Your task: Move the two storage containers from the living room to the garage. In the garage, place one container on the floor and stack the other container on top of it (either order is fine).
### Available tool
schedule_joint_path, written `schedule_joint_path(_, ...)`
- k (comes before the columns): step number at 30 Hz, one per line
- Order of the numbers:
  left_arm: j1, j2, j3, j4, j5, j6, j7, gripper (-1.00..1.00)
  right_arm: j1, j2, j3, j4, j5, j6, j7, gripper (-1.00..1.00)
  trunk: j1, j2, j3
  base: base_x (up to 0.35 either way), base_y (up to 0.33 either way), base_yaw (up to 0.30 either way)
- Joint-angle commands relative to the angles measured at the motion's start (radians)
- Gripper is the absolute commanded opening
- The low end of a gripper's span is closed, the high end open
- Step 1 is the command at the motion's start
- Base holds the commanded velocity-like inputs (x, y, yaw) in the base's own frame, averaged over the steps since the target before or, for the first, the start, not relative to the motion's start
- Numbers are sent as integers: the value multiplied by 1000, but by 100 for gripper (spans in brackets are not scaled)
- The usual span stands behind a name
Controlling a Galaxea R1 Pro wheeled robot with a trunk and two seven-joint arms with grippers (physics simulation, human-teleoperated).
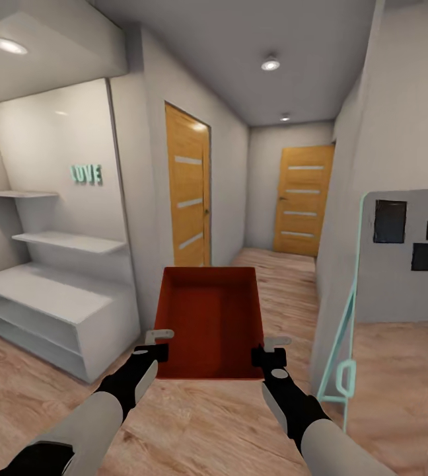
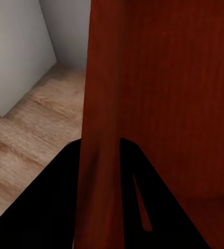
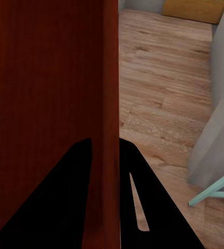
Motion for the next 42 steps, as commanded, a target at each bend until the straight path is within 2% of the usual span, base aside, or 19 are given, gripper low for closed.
schedule_joint_path(1,0,4,5,-7,-22,1,13,-100,-1,-2,-42,3,-10,-3,-57,-100,1,-1,-1,300,219,-246)
schedule_joint_path(20,0,4,5,-13,-23,1,13,-100,-1,-3,-42,3,-12,-2,-57,-100,1,-1,-1,300,219,-241)
schedule_joint_path(34,0,4,4,-12,-23,0,14,-100,-1,-2,-42,2,-12,-4,-55,-100,1,-1,-1,300,212,-21)
schedule_joint_path(42,0,4,3,-15,-24,-5,15,-100,-1,-3,-43,2,-11,-3,-57,-100,1,-1,-1,321,25,0)
